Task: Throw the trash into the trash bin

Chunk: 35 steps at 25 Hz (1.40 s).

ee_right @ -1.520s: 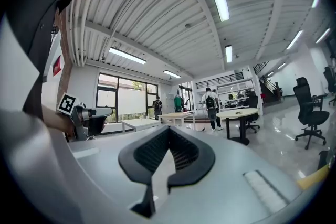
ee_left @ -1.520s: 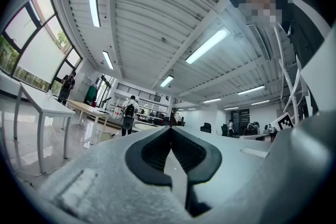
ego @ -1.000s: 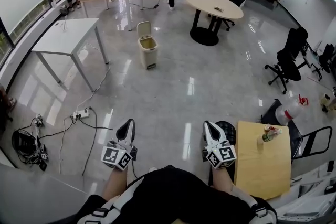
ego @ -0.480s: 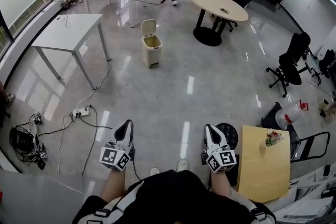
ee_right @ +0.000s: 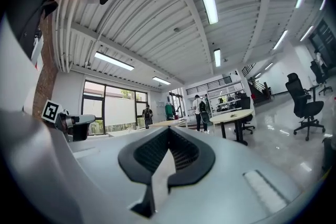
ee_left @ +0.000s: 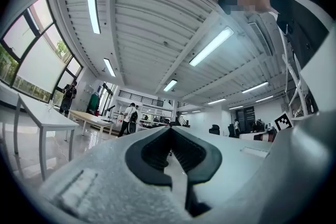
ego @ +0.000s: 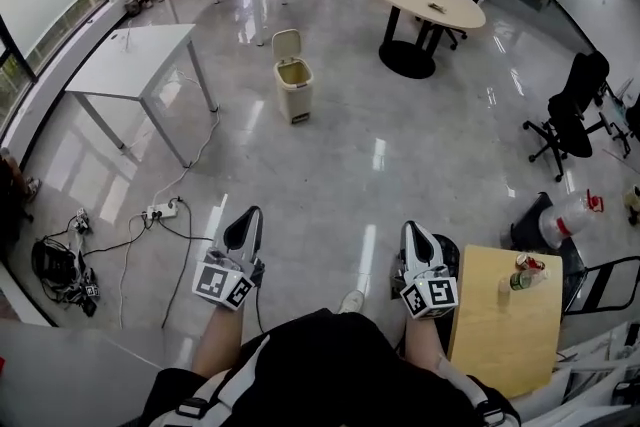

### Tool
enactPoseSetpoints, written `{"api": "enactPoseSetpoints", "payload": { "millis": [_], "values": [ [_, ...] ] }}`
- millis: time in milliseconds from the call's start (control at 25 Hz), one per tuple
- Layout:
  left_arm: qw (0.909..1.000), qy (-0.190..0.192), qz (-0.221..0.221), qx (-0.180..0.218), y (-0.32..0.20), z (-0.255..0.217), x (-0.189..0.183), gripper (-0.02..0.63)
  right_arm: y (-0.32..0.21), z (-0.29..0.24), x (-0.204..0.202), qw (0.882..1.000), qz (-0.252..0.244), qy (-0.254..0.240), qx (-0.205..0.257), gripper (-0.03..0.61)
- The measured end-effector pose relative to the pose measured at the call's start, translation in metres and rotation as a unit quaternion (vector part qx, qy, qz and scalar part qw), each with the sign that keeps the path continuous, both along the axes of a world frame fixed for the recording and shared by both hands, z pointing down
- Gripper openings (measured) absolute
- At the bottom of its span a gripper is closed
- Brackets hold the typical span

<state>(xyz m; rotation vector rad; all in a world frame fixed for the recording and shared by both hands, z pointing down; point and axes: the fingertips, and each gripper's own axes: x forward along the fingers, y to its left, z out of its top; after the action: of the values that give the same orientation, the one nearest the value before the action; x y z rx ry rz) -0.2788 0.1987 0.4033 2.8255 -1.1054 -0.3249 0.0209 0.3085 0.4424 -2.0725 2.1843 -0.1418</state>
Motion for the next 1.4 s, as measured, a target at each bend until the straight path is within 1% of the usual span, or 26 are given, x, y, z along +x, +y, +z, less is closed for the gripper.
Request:
{"api": "enactPoseSetpoints", "payload": {
  "millis": [160, 240, 320, 440, 560, 680, 760, 840, 880, 960, 1040, 1120, 1240, 1400],
  "values": [
    [1.0000, 0.002, 0.004, 0.002, -0.009, -0.004, 0.040, 0.001, -0.016, -0.012, 0.040, 1.000, -0.004, 0.012, 0.027, 0.003],
    [0.9999, 0.012, 0.011, -0.001, -0.012, -0.004, 0.063, 0.000, -0.020, -0.015, 0.056, 0.999, -0.017, 0.025, 0.034, 0.003],
    [0.9996, 0.020, 0.021, -0.006, -0.014, -0.003, 0.090, 0.002, -0.023, -0.016, 0.074, 0.999, -0.018, 0.035, 0.036, 0.003],
    [0.9990, 0.015, 0.042, -0.008, -0.016, 0.000, 0.130, 0.000, -0.020, -0.014, 0.109, 0.999, 0.001, 0.033, 0.036, 0.003],
    [0.9982, 0.008, 0.060, -0.005, -0.025, -0.001, 0.162, 0.000, -0.012, -0.017, 0.137, 0.998, 0.019, 0.032, 0.041, 0.003],
    [0.9965, 0.006, 0.083, -0.005, -0.030, 0.000, 0.195, 0.002, 0.004, -0.018, 0.167, 0.997, 0.049, 0.038, 0.038, 0.003],
    [0.9940, 0.001, 0.110, -0.004, -0.033, 0.002, 0.220, 0.000, 0.011, -0.015, 0.186, 0.996, 0.071, 0.037, 0.034, 0.002],
    [0.9896, -0.006, 0.144, 0.004, -0.039, 0.001, 0.247, 0.000, 0.012, -0.013, 0.197, 0.995, 0.090, 0.033, 0.032, 0.003],
    [0.9871, -0.004, 0.160, 0.008, -0.043, -0.002, 0.260, 0.000, 0.011, -0.014, 0.201, 0.994, 0.099, 0.032, 0.033, 0.003],
    [0.9835, 0.016, 0.180, 0.007, -0.055, -0.009, 0.280, 0.001, 0.007, -0.018, 0.206, 0.992, 0.115, 0.032, 0.039, 0.003],
    [0.9819, 0.043, 0.184, -0.005, -0.070, -0.015, 0.292, 0.000, 0.000, -0.023, 0.211, 0.990, 0.128, 0.034, 0.043, 0.003],
    [0.9801, 0.055, 0.190, -0.013, -0.084, -0.017, 0.299, 0.000, -0.009, -0.029, 0.213, 0.989, 0.137, 0.037, 0.047, 0.003],
    [0.9742, 0.046, 0.220, -0.015, -0.103, -0.015, 0.313, 0.000, -0.013, -0.036, 0.214, 0.985, 0.158, 0.038, 0.057, 0.003],
    [0.9639, 0.043, 0.262, -0.014, -0.117, -0.011, 0.337, 0.000, -0.003, -0.024, 0.230, 0.975, 0.221, 0.026, 0.026, 0.003]
  ]
}}
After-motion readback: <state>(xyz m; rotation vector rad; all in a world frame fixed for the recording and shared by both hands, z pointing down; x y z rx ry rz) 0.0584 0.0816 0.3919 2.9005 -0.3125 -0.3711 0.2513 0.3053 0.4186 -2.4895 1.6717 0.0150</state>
